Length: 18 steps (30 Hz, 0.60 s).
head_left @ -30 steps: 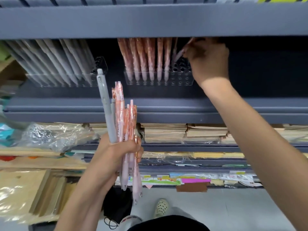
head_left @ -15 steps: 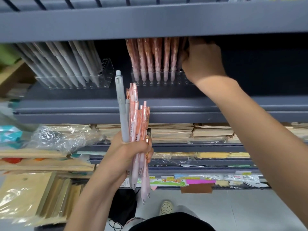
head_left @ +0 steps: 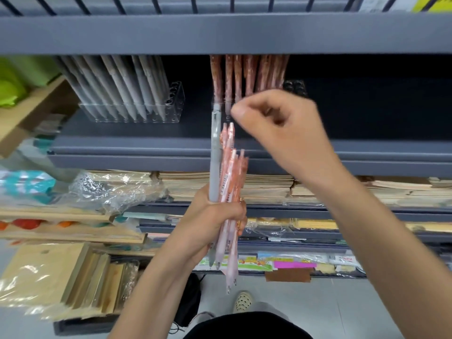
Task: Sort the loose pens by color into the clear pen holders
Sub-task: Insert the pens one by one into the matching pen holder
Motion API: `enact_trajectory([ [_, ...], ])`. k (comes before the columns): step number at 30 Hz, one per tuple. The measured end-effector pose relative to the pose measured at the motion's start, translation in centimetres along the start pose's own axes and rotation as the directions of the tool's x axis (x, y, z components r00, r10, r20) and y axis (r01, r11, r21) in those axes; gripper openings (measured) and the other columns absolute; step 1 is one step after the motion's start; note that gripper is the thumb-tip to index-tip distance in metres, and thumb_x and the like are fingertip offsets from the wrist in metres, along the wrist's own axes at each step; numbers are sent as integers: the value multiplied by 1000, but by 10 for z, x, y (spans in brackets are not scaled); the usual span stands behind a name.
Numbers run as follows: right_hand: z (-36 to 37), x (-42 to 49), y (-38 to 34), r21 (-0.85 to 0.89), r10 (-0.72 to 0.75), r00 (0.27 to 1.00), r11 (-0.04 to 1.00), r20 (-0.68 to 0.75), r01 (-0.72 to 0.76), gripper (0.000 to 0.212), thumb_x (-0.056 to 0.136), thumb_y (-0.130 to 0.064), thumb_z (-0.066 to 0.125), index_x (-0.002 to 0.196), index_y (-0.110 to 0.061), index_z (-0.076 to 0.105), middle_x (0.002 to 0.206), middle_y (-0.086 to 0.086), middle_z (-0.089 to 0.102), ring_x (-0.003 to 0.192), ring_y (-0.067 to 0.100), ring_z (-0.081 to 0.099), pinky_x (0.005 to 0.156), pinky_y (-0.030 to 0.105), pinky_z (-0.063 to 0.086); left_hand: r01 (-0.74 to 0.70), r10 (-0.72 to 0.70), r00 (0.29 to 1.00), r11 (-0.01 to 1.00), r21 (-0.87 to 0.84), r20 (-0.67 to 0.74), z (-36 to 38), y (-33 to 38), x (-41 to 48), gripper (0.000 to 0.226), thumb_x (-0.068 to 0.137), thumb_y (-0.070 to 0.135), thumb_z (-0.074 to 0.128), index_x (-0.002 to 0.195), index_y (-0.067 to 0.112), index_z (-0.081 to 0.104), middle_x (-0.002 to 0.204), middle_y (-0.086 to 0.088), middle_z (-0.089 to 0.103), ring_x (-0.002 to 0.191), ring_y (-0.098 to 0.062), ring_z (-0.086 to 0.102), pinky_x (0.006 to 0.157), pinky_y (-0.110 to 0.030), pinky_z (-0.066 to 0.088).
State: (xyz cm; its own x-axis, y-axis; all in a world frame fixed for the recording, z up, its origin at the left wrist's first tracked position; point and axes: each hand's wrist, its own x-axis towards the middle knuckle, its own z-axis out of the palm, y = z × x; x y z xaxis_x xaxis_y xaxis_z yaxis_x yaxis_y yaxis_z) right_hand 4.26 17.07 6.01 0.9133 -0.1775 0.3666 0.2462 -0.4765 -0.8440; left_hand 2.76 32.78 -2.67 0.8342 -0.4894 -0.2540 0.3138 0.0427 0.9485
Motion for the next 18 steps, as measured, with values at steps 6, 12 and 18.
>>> enact_trajectory([
  [6, 13, -11, -5, 70, 69, 981, 994, 183, -83, 39, 86, -35, 73, 65, -4, 62, 58, 6, 38, 55, 10, 34, 52, 21, 31, 37, -38, 999, 999, 31, 19, 11, -1, -2, 30, 60, 0, 62, 88, 2, 55, 65, -17, 52, 57, -27, 52, 55, -30, 47],
  [12, 16, -12, -5, 105, 77, 991, 991, 107, -89, 42, 95, -36, 61, 82, 5, 63, 82, 25, 65, 63, 28, 50, 57, 31, 43, 46, -40, 996, 996, -77, 81, 14, 6, -2, 34, 63, -1, 64, 96, 4, 55, 71, -15, 51, 55, -24, 53, 53, -30, 49],
  [18, 12, 5, -9, 296, 190, 981, 939, -29, -174, 29, 96, -32, 53, 79, -11, 61, 57, -10, 46, 51, 6, 41, 50, 24, 33, 44, -36, 995, 995, -89, 88, 11, 3, -2, 28, 65, -3, 63, 90, 6, 54, 65, -12, 52, 55, -23, 52, 53, -28, 47],
])
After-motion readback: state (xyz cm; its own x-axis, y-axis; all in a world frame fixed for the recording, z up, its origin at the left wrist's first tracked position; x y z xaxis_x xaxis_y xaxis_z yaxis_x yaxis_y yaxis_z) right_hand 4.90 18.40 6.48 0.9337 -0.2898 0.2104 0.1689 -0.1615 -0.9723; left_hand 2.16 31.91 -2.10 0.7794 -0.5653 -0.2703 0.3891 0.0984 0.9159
